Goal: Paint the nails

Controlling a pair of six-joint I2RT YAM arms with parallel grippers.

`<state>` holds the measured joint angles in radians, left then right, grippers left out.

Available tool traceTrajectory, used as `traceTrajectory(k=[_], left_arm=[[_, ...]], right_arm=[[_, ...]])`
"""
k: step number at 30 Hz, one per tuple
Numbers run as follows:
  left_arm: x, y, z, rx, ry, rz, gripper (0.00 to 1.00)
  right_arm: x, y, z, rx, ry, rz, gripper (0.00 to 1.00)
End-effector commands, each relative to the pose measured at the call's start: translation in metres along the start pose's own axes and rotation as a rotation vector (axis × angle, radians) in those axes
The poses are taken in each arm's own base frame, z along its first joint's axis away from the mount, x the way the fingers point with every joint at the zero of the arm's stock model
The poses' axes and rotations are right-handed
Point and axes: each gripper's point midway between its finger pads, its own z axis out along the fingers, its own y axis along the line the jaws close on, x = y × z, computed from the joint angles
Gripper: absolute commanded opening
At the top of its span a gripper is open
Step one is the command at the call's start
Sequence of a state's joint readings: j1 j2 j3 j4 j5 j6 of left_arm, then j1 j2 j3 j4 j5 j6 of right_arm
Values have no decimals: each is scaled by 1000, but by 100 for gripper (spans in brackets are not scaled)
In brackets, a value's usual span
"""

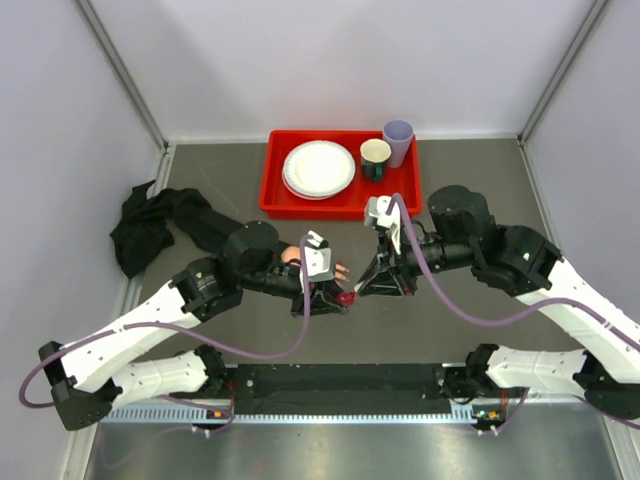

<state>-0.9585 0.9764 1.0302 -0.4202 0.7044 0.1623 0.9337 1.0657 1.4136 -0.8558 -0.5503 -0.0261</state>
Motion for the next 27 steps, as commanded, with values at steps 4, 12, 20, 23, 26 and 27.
traceTrajectory(k=[4,12,20,23,26,27], left_arm=[[-25,-1,-5,-20,-84,76,0],[-23,3,-5,-36,-77,77,0],[-24,11,-6,-68,-80,82,0],[-24,13,-6,-77,-83,85,0],[-24,16,-7,-91,-81,83,0],[-25,16,-8,-93,-83,86,0]], right_arm=[[-12,-5,-9,46,-54,-51,0],[-13,-2,-15,53,-60,-53,0],[-11,0,-20,59,-54,-55,0],[-11,0,-21,57,-51,-53,0],[-10,1,-22,57,-54,-55,0],[-9,1,-22,59,-50,-54,0]])
